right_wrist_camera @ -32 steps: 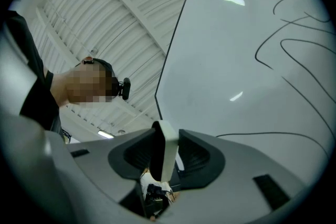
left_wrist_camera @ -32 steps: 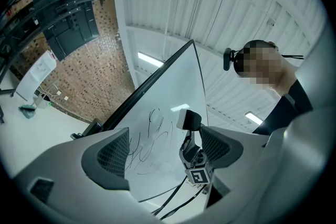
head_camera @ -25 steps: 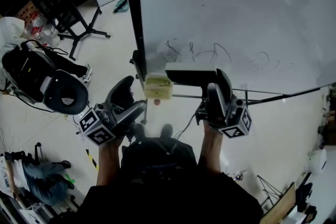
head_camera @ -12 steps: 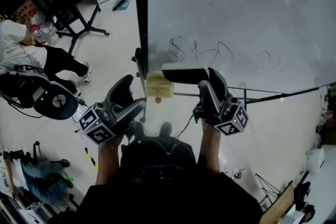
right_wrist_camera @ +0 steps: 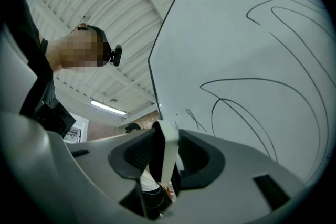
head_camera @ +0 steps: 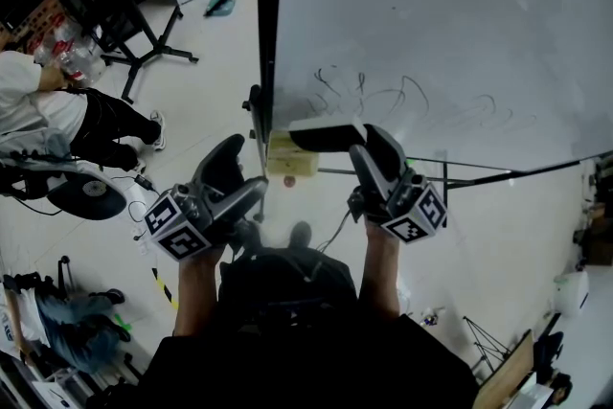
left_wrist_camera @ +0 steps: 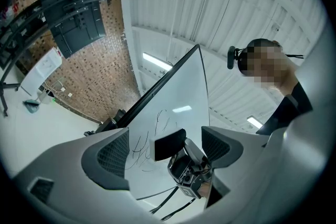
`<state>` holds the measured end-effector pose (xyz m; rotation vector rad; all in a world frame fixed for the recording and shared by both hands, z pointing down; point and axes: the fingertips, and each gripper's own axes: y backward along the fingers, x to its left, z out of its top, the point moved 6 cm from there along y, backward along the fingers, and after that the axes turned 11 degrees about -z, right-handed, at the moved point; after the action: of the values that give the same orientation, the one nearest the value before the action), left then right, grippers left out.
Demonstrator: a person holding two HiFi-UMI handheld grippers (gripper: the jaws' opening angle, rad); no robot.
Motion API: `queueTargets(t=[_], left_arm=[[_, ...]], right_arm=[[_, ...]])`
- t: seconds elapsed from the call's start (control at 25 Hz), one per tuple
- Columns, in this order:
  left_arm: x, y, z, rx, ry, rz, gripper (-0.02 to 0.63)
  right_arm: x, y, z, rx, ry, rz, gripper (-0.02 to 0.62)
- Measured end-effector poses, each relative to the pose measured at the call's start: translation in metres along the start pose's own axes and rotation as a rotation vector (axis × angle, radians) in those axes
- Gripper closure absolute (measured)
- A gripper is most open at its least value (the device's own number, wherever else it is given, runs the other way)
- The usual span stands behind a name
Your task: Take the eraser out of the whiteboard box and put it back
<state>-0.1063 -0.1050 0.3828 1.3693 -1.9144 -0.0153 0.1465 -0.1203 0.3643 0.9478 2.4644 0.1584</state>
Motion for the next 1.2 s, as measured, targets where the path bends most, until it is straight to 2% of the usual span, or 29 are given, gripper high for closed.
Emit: queueTargets(t=[1.2], left_arm=[[0.007,0.004,-0.001,-0.003,0.027,0.016,0.178]], right_arm=[[-0.012,-0.007,-0.046,0.178,0.087,-0.034,0.439]])
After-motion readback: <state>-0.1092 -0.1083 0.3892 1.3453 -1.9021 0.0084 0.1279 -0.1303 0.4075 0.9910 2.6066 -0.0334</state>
